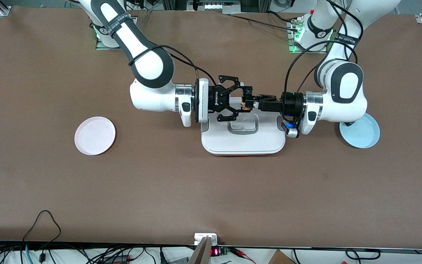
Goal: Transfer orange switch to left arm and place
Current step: 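Grasp the orange switch with the left gripper above the box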
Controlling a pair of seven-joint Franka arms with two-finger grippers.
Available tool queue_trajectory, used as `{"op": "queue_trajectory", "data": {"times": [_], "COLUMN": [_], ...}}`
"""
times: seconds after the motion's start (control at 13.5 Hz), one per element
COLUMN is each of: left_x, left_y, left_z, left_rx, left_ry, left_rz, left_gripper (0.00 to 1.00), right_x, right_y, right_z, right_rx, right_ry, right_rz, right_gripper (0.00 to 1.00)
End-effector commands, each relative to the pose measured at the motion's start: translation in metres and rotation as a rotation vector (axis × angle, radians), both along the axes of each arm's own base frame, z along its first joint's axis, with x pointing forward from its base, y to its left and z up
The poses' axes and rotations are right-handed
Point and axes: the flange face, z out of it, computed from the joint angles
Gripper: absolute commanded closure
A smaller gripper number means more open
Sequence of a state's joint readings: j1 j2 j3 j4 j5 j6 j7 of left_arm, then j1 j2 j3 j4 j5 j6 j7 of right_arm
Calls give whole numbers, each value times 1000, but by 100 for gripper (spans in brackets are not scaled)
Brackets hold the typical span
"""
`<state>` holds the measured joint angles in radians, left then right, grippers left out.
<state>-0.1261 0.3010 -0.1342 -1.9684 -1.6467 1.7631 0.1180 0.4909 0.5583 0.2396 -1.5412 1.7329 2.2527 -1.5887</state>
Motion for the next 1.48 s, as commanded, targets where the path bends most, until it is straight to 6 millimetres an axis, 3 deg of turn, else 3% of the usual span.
{"op": "queue_trajectory", "data": {"times": [0.0, 0.07, 0.37, 0.81, 0.96, 1.04, 1.4], "left_x": [5, 4, 3, 1, 2, 3, 3], "left_y": [-1, -1, 0, -3, -3, -3, -2], "left_z": [-6, -7, -5, -4, -3, -3, -2], "left_rx": [-39, -39, -43, -45, -45, -45, -40], "left_ry": [-50, -48, -42, -30, -33, -35, -39], "left_rz": [31, 30, 27, 16, 16, 16, 13], "left_gripper": [21, 36, 72, 75, 75, 75, 76], "right_x": [3, 3, 3, 3, 4, 5, 19], "right_y": [7, 7, 7, 7, 6, 4, -12], "right_z": [4, 4, 4, 4, 3, 3, 12], "right_rx": [22, 22, 22, 22, 19, 10, 11], "right_ry": [-15, -15, -15, -15, -20, -20, -8], "right_rz": [-13, -13, -13, -13, -18, -34, -59], "right_gripper": [100, 100, 100, 96, 63, 1, 0]}}
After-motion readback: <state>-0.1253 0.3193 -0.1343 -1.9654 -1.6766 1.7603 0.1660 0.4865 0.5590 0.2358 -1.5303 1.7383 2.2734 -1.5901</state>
